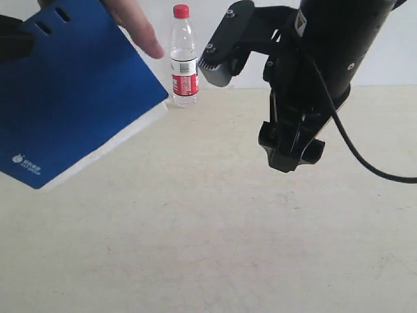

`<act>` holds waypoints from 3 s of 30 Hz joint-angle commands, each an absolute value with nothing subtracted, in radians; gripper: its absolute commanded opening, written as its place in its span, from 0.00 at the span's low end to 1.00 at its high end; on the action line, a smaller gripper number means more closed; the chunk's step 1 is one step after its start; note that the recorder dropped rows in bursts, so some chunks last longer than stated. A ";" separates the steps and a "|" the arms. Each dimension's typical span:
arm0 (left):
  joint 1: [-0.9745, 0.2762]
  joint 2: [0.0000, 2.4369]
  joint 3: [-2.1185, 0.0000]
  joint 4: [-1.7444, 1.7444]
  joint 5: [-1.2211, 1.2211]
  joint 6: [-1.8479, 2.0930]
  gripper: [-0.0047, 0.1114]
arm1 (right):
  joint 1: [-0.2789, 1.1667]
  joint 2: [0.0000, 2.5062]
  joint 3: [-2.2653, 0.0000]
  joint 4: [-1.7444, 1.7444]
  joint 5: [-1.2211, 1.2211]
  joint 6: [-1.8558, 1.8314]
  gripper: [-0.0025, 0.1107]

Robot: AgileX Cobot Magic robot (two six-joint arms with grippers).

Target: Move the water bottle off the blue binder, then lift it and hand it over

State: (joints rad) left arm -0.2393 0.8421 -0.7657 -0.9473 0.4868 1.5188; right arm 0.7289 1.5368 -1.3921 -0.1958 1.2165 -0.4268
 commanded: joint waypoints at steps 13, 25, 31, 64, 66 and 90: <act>-0.242 0.834 -0.773 -1.006 0.344 1.541 0.08 | 0.728 1.517 -1.388 -0.212 1.176 -0.374 0.70; -0.242 0.834 -0.773 -1.006 0.344 1.534 0.44 | 0.728 1.517 -1.388 -0.212 1.155 -0.358 0.70; -0.242 0.815 -0.773 -0.873 0.301 1.391 0.33 | 0.728 1.478 -1.388 -0.220 1.111 -0.338 0.48; -0.170 0.405 -0.280 -0.976 -0.351 1.111 0.08 | 0.730 0.157 -0.632 -0.050 0.265 -0.218 0.02; -0.170 0.405 -0.279 -0.981 -0.351 1.111 0.08 | 0.730 0.197 -0.522 -0.050 0.148 -0.191 0.02; -0.170 0.405 -0.279 -0.981 -0.348 1.114 0.08 | 0.730 0.359 -0.163 0.073 0.210 0.303 0.02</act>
